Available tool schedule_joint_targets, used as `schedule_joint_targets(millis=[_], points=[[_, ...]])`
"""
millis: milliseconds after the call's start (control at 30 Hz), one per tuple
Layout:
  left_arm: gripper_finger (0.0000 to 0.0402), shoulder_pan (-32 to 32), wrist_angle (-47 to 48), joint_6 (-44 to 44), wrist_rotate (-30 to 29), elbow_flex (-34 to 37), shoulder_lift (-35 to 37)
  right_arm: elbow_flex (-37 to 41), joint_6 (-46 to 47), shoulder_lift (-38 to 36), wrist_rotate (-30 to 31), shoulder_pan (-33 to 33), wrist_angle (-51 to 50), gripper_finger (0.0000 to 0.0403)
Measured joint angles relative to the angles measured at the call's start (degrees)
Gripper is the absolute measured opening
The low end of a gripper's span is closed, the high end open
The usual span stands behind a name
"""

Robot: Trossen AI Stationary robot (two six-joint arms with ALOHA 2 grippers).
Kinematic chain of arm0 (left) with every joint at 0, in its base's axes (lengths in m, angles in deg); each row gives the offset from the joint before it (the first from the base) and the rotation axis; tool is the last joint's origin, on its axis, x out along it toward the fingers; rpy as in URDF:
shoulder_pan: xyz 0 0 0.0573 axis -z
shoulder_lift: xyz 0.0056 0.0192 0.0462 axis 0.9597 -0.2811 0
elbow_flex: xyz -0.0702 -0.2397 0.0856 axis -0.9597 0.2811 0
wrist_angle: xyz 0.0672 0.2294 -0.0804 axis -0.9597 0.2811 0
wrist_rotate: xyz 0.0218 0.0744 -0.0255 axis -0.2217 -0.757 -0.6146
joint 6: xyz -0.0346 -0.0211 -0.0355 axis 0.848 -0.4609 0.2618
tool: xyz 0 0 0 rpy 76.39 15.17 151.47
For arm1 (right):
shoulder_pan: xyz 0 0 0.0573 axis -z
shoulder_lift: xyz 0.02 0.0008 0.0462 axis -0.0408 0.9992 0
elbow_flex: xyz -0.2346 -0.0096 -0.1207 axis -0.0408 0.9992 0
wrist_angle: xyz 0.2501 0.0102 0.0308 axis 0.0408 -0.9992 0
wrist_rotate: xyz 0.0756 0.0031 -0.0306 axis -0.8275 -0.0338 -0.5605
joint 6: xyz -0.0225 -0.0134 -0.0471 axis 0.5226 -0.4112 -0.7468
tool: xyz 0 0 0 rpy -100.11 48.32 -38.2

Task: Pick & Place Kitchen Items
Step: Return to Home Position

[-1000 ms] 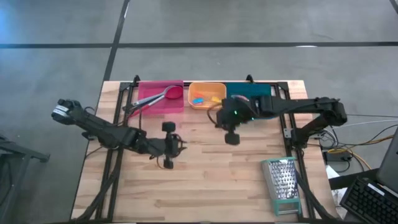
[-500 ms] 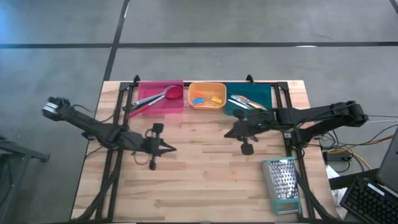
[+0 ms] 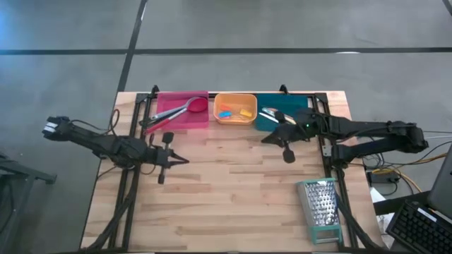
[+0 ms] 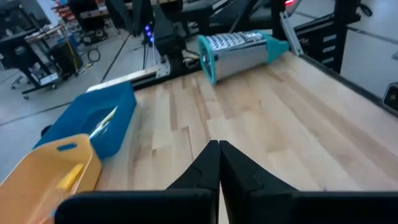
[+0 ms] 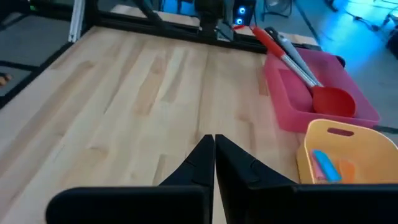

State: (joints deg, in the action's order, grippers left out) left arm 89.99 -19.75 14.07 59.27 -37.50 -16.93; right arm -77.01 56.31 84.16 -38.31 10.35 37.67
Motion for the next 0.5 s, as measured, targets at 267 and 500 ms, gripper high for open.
schedule_joint_targets(millis=[267,500], points=[[0.0007,-0.2,6.5,2.6,0.4,2.5,11.6,6.4,1.0,-8.1,-10.1,6.0,1.9,0.0008],[0.0007,-0.2,6.4,3.2,0.7,6.3,18.7,13.4,1.2,-18.2,-6.4,6.7,4.9,0.0008]])
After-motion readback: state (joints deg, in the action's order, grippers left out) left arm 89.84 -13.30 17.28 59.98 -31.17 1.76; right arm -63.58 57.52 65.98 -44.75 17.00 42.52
